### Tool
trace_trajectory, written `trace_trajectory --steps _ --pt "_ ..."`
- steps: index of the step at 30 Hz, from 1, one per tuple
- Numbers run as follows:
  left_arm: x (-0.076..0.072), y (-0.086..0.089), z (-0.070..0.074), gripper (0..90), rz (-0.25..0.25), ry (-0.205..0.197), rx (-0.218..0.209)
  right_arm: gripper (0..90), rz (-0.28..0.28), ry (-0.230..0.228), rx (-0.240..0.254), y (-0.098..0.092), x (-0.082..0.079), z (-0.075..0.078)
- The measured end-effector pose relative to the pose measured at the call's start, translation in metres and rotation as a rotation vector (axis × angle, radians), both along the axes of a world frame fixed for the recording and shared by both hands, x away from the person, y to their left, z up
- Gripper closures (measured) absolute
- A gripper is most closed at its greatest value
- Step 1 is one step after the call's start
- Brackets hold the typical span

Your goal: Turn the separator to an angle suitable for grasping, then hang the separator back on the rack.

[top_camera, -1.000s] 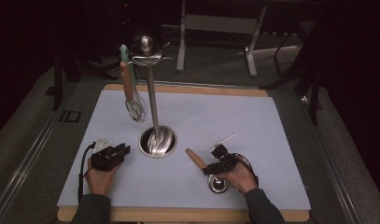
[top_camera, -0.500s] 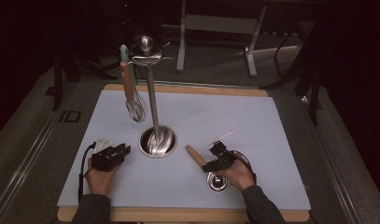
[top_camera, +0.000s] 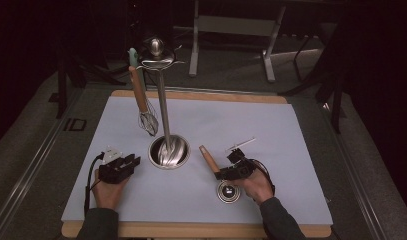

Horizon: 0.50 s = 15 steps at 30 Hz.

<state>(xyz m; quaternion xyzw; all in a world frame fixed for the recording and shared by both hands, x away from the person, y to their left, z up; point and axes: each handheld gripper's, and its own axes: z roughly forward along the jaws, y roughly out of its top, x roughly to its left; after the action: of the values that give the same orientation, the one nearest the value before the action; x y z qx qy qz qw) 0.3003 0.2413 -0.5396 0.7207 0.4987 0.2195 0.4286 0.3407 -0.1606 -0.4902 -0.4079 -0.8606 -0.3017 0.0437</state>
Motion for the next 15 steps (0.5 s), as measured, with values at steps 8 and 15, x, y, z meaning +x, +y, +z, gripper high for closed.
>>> trace_trajectory --steps 8,15 --pt "0.0001 0.0013 -0.0001 68.5 0.0 0.002 -0.012 70.8 -0.006 -0.028 0.031 0.0003 -0.0018 0.0041" --pt "0.0004 0.0017 -0.0001 68.2 0.002 0.005 -0.014 70.8 0.003 -0.083 0.07 -0.0001 -0.0037 0.0098"
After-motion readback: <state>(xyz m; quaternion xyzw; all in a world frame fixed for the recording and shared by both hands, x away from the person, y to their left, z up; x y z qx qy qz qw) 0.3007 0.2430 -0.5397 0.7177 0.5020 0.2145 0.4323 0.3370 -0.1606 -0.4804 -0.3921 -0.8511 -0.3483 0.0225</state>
